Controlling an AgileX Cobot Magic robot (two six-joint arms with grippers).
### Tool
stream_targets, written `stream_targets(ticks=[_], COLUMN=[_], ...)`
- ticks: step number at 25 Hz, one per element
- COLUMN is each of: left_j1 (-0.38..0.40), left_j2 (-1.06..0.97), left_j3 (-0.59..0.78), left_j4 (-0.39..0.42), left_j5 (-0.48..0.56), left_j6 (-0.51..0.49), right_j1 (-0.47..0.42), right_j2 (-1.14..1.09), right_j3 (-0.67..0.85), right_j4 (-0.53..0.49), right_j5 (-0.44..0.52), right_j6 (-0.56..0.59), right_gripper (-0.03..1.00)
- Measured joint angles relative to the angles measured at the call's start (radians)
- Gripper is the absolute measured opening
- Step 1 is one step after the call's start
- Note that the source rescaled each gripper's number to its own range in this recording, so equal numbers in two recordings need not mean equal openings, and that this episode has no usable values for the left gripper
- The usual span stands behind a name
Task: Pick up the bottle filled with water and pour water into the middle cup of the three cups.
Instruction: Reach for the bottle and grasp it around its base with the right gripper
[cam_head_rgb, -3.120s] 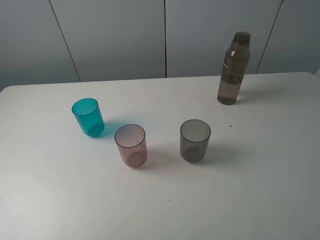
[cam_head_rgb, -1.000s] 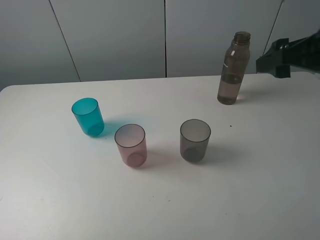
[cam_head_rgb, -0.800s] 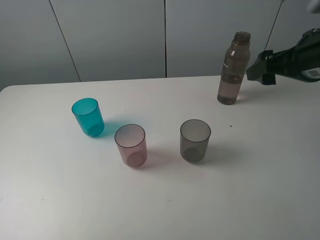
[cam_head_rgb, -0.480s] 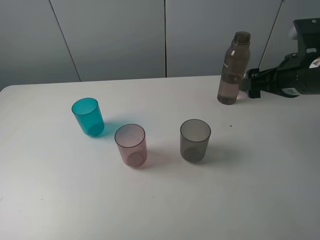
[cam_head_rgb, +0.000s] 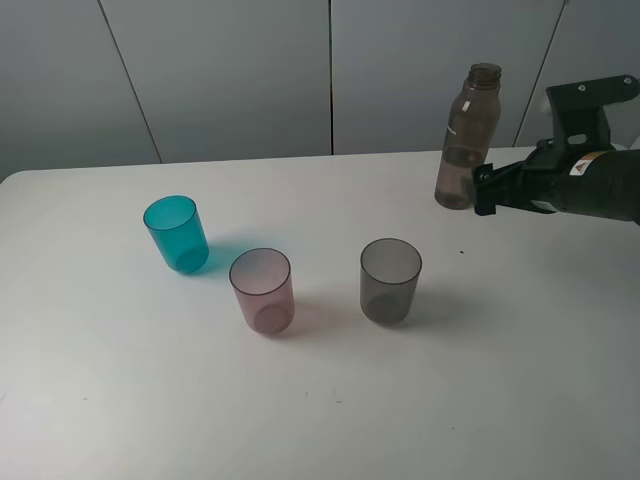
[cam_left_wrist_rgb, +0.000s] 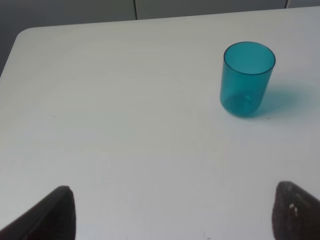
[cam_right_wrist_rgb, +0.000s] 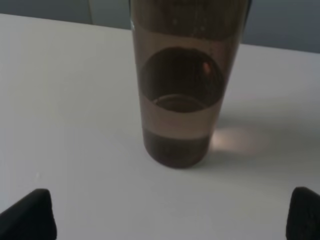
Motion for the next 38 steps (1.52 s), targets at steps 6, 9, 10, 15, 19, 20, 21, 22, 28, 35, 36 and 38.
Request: stream_targets(ticks=[6, 9, 10, 15, 19, 20, 21, 22, 28, 35, 36, 38], left_j1=[0.000, 0.000, 0.000, 0.000, 0.000, 0.000, 0.000, 0.000, 0.000, 0.000, 0.000, 0.000], left_j2=[0.000, 0.000, 0.000, 0.000, 0.000, 0.000, 0.000, 0.000, 0.000, 0.000, 0.000, 0.000], left_j3=[0.000, 0.000, 0.000, 0.000, 0.000, 0.000, 0.000, 0.000, 0.000, 0.000, 0.000, 0.000], left_j4=[0.000, 0.000, 0.000, 0.000, 0.000, 0.000, 0.000, 0.000, 0.000, 0.000, 0.000, 0.000], left_j5=[0.000, 0.000, 0.000, 0.000, 0.000, 0.000, 0.000, 0.000, 0.000, 0.000, 0.000, 0.000], left_j6=[0.000, 0.000, 0.000, 0.000, 0.000, 0.000, 0.000, 0.000, 0.000, 0.000, 0.000, 0.000], right_j1=[0.000, 0.000, 0.000, 0.000, 0.000, 0.000, 0.000, 0.000, 0.000, 0.000, 0.000, 0.000], right_j2=[0.142, 0.198, 0.215, 0.295, 0.353, 0.365, 0.376, 0.385, 0.429, 0.477, 0.485, 0.496], right_j3=[0.000, -0.011, -0.019, -0.072, -0.107, -0.117, -0.124, -0.136, -0.183, -0.232, -0.241, -0.262], right_j4=[-0.029, -0.031, -0.031, -0.030, -0.003, -0.003, -0.003, -0.003, -0.003, -0.003, -0.005, -0.007], right_j5=[-0.264, -0.324, -0.329, -0.358, -0.412, -0.420, -0.424, -0.429, -0.467, -0.502, -0.502, -0.502], right_j6=[0.021, 0.028, 0.031, 0.049, 0.064, 0.067, 0.067, 0.069, 0.091, 0.132, 0.132, 0.134], right_gripper=[1.00, 1.00, 1.00, 1.00, 1.00, 1.00, 1.00, 1.00, 1.00, 1.00, 1.00, 1.00])
